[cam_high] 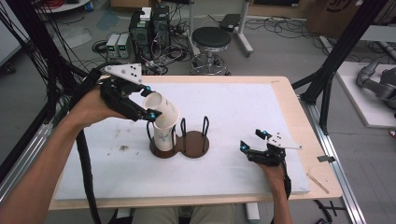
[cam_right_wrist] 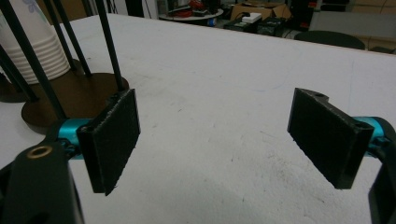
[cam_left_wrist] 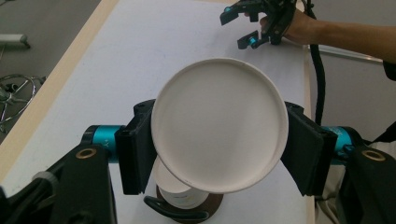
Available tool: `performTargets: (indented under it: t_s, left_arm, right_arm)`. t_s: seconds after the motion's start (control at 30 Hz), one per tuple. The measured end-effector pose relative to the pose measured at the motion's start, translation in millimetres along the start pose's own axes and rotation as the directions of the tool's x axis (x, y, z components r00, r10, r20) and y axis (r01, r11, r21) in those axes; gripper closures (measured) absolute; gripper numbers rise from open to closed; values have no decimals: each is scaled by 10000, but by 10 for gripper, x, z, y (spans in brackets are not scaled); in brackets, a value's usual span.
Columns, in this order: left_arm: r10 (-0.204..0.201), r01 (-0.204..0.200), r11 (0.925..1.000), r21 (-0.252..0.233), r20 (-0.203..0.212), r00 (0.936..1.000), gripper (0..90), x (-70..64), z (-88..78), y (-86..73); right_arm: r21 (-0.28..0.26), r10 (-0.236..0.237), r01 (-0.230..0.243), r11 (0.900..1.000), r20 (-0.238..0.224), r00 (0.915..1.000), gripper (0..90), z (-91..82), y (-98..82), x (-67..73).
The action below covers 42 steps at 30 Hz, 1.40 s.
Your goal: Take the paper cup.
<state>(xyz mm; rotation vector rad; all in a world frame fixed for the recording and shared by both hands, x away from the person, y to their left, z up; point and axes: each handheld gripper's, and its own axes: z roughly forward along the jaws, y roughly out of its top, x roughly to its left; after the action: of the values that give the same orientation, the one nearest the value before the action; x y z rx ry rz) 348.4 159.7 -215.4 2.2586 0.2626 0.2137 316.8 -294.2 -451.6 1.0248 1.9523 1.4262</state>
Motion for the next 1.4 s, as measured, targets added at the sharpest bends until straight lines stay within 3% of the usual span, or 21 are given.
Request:
performTargets:
  t_s: [0.3, 0.57, 0.77, 0.97, 1.17, 1.4]
  left_arm:
    - [-152, 174, 9967, -798, 278, 9995, 341, -111, -55, -83]
    - [-171, 262, 9857, -1665, 561, 9983, 341, -221, -41, -224]
    - [-214, 339, 9795, -1985, 647, 9977, 341, -290, -19, -316]
    - [-226, 428, 9642, -2616, 795, 9966, 341, -386, 16, -490]
    - [-247, 521, 9538, -2958, 958, 9951, 341, -459, 79, -624]
    - [-418, 824, 9308, -3560, 1204, 9918, 341, -539, 212, -838]
  right_arm:
    - [-1, -43, 43, 10000, 29, 10000, 172, -2, 1, -2]
    - [9, -7, 7, 10000, 22, 10000, 172, -2, 0, 2]
    - [2, -8, 8, 10000, 9, 10000, 172, 0, 0, 0]
    - [0, 1, -1, 10000, 15, 10000, 173, -1, 0, 0]
    - [24, -24, 24, 10000, 38, 10000, 172, -4, 1, 4]
    - [-84, -101, 101, 9999, 46, 9999, 172, -11, -4, 11]
